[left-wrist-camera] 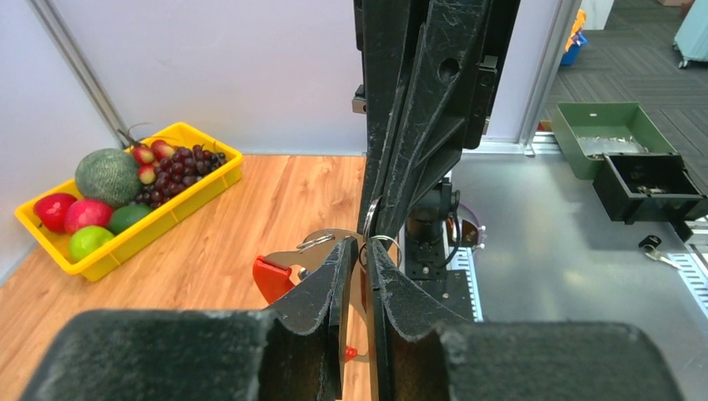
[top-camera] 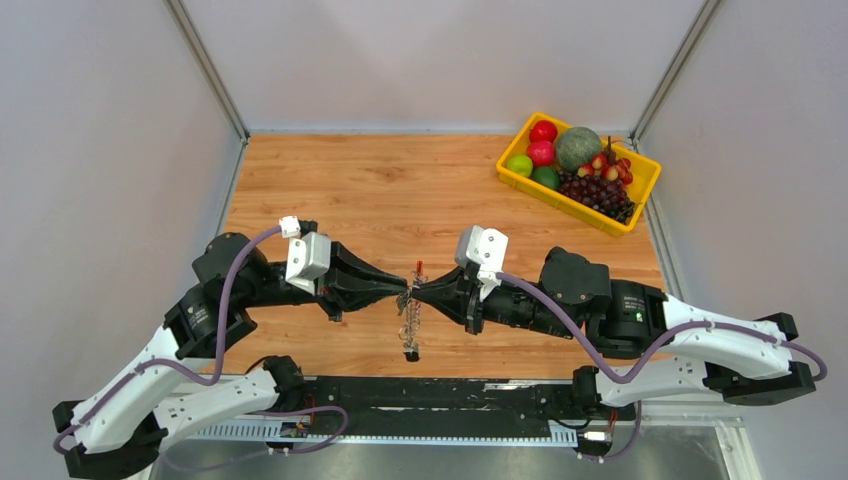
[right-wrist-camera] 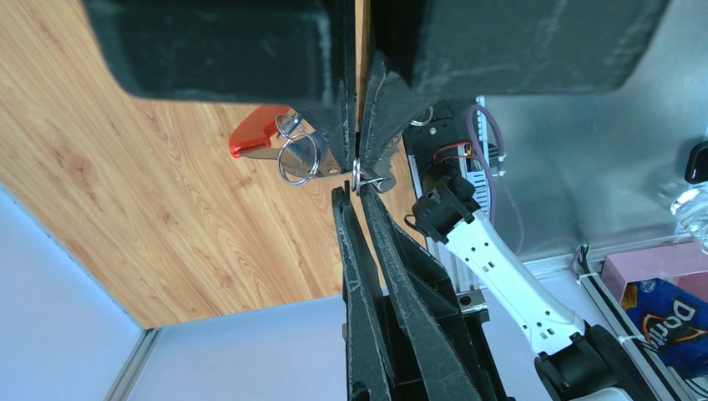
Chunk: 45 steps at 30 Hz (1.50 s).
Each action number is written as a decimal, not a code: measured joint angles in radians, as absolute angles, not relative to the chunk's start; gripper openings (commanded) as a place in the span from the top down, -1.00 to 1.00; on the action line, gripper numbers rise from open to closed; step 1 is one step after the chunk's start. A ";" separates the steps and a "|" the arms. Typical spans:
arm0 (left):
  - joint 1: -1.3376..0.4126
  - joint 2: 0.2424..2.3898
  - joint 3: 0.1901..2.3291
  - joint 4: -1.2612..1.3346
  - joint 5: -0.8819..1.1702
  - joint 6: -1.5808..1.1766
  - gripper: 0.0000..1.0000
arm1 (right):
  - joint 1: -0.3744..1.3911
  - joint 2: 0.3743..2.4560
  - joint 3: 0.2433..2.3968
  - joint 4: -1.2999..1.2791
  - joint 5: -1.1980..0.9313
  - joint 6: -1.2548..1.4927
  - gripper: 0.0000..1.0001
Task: Put the keys on the keyring
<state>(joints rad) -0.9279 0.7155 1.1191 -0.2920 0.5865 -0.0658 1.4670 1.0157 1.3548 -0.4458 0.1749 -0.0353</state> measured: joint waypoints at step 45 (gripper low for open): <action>-0.923 0.721 1.055 -0.164 0.666 -0.107 1.00 | 1.491 1.006 1.355 -0.442 0.193 -0.089 0.73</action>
